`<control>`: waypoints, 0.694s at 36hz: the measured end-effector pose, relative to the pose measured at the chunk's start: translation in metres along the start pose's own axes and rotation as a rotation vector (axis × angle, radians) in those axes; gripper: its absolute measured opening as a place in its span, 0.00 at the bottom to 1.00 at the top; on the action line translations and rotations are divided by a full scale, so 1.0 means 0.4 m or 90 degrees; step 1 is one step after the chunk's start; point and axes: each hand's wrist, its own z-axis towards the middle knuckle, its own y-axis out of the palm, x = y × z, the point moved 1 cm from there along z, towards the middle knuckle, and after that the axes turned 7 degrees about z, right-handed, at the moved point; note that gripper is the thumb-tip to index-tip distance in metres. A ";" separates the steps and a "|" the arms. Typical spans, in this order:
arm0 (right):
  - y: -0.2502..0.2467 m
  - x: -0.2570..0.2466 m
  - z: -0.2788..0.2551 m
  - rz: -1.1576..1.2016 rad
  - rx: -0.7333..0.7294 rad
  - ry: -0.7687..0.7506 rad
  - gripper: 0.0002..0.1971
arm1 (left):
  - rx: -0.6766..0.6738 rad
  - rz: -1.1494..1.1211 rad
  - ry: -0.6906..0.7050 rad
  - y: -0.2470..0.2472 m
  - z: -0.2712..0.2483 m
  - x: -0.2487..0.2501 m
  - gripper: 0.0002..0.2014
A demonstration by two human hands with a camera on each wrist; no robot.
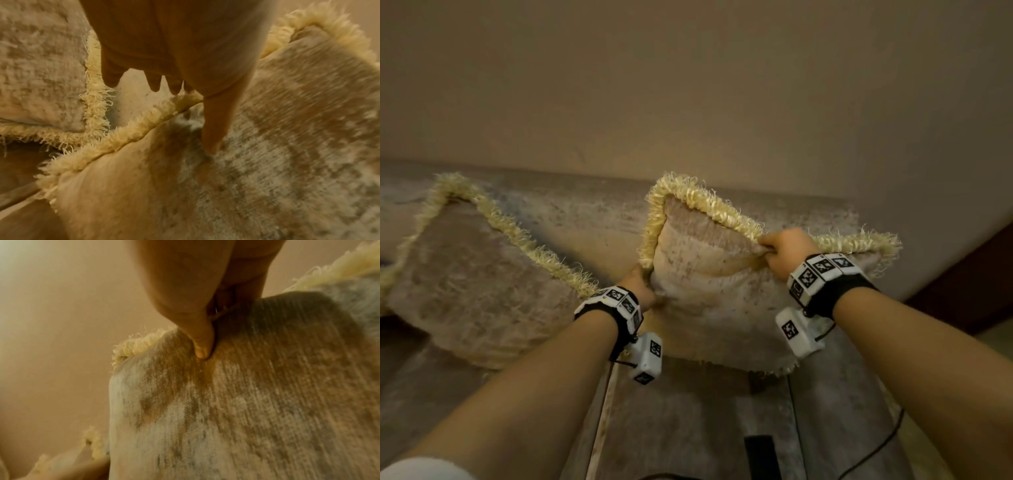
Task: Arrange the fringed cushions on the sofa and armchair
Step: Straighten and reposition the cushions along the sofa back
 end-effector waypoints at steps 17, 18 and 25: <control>-0.146 0.061 -0.074 0.101 0.182 0.047 0.11 | 0.183 0.036 0.051 -0.167 -0.225 0.338 0.11; -0.142 0.075 -0.078 0.116 0.178 0.064 0.08 | 0.180 0.054 0.061 -0.173 -0.224 0.350 0.10; -0.063 0.164 -0.107 0.196 0.153 0.170 0.05 | 0.194 0.204 0.151 -0.193 -0.214 0.424 0.10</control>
